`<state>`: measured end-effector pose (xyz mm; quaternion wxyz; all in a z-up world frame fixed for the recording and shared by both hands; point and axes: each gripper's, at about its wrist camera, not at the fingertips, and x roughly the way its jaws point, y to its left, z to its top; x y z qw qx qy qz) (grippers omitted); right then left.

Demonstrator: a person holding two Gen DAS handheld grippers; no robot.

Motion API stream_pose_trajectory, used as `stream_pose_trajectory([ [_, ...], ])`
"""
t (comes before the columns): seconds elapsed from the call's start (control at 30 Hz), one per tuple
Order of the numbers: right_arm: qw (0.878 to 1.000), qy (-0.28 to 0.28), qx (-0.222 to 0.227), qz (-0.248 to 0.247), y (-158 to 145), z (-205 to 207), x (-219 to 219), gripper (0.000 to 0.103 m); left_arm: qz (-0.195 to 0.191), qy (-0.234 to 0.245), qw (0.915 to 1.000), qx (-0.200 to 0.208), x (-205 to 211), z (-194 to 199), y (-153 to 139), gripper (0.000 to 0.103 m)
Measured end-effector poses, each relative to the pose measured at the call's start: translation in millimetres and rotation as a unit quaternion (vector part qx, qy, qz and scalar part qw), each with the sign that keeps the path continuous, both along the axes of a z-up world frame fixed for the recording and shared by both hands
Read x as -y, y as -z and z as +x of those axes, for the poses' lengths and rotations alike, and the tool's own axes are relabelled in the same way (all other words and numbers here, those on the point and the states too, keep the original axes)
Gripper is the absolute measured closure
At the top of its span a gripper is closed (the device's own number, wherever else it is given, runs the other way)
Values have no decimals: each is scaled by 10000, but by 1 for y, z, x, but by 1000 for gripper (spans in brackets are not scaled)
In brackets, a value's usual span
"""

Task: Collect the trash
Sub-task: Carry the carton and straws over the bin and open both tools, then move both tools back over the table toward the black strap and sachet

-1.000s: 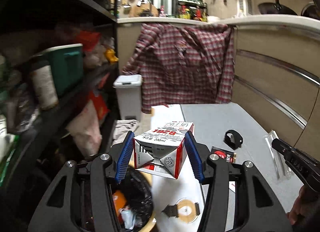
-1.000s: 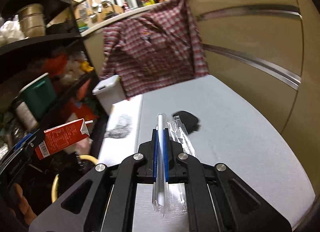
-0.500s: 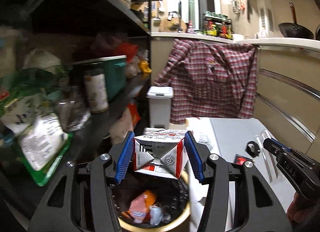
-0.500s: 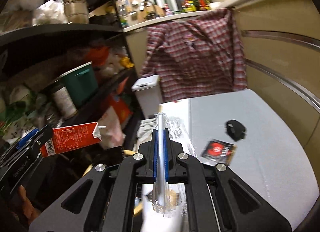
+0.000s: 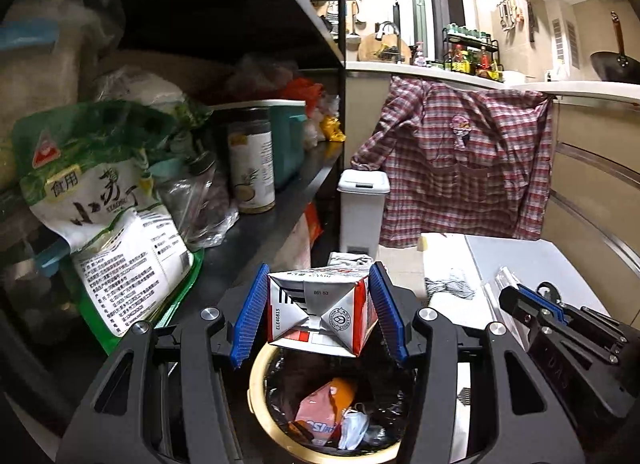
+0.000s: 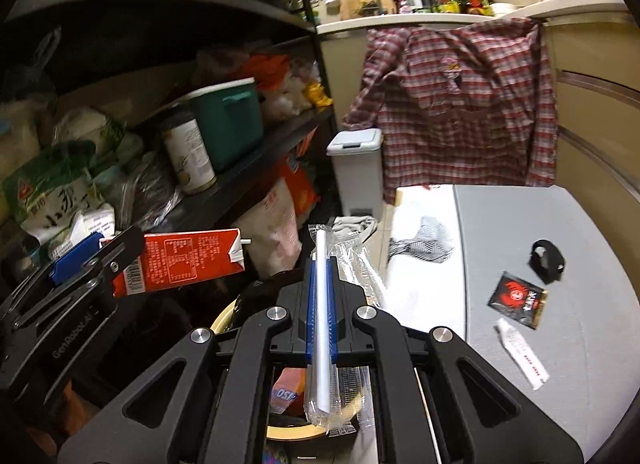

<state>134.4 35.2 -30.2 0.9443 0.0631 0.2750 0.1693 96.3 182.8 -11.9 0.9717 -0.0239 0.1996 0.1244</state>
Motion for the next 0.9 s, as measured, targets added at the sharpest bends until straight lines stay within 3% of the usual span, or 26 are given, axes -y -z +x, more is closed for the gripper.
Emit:
stream_pose_trajectory([
  [0.4, 9983, -350, -425, -180, 28, 24, -40, 97, 49, -208, 9994, -271, -20, 24, 24, 52],
  [0.57, 9977, -329, -567, -148, 36, 34, -47, 88, 53, -347, 9985, -419, -26, 36, 34, 51],
  [0.6, 9975, -331, -605, -133, 37, 36, -47, 81, 69, -413, 9983, -414, -27, 36, 35, 48],
  [0.63, 9974, -322, -642, -109, 38, 39, -47, 71, 81, -483, 9981, -369, -28, 36, 35, 33],
  [0.7, 9976, -265, -635, -109, 37, 40, -46, 63, 119, -683, 9972, -277, -29, 34, 33, 16],
  [0.9, 9976, -187, -671, -47, 39, 42, -41, 54, 58, -810, 9963, -273, -32, 33, 32, 11],
])
